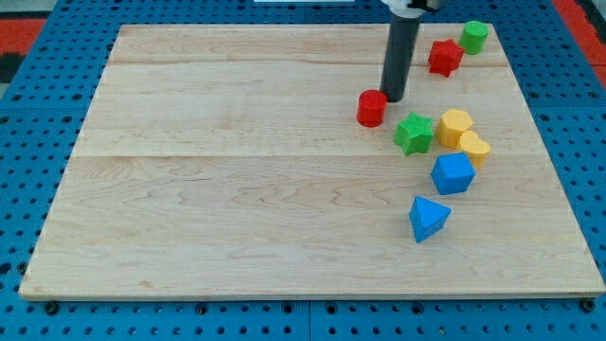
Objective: Place the red circle at the top right of the green star
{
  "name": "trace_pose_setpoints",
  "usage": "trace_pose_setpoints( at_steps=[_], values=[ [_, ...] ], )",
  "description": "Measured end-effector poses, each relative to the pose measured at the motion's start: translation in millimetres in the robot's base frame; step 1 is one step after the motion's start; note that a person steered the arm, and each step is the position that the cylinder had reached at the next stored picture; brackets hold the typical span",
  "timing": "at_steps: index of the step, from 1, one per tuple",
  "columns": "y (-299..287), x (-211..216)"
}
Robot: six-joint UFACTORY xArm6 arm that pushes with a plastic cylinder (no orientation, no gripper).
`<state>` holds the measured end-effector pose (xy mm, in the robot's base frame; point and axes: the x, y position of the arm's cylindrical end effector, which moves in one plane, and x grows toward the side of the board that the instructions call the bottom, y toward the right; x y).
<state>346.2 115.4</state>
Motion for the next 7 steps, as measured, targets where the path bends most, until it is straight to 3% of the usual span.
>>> trace_pose_setpoints(
  at_steps=[1,2,3,4,5,6,7],
  values=[
    [-68,-41],
    [-91,-24],
    [-39,-21],
    [-42,-27],
    [-84,-11],
    [-72,28],
    [-20,28]
  ],
)
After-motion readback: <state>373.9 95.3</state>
